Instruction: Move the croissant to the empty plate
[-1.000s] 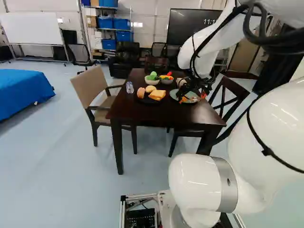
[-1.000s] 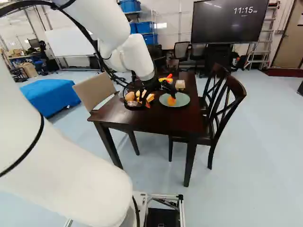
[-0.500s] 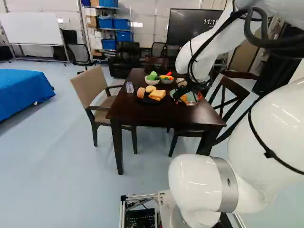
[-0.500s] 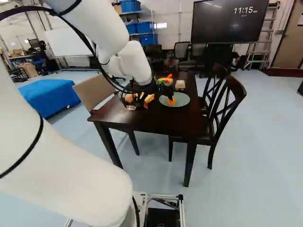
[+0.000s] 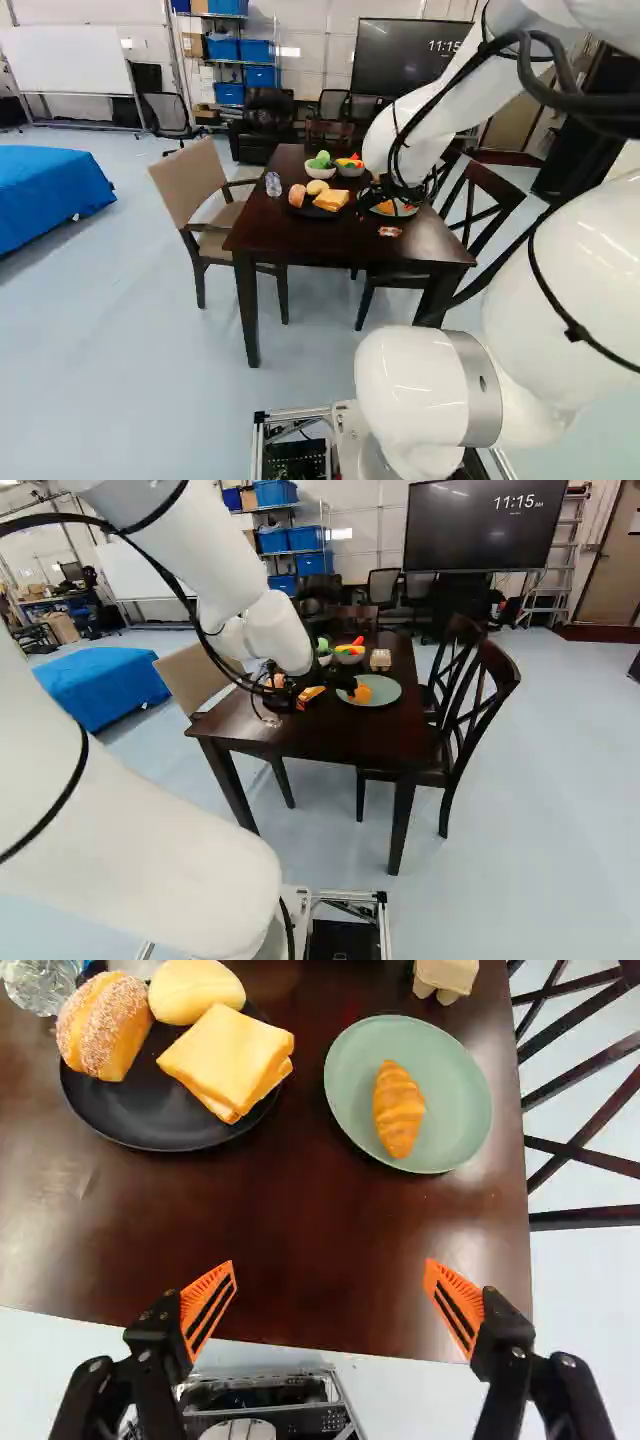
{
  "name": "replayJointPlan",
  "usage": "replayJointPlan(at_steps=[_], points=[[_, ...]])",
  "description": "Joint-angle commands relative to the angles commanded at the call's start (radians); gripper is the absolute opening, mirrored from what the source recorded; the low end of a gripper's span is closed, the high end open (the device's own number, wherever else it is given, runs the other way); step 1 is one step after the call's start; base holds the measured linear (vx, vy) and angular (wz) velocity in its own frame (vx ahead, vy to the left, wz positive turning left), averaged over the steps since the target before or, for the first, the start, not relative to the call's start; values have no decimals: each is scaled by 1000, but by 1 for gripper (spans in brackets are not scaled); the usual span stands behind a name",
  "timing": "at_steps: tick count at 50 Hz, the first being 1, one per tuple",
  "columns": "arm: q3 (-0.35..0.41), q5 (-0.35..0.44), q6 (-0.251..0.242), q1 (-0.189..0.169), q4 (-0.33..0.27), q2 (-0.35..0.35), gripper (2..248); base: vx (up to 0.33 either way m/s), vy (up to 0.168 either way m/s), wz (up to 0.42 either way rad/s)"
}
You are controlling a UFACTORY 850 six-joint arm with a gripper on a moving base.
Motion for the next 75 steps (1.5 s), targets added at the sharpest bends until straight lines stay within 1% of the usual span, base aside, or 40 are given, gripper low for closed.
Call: replayJointPlan(at_steps=[17, 50, 75], points=[[84, 174, 13, 31, 31, 12, 247, 0, 0, 0], [271, 560, 42, 101, 99, 40, 247, 0, 0, 0], [377, 780, 59, 141, 137, 56, 247, 0, 0, 0]])
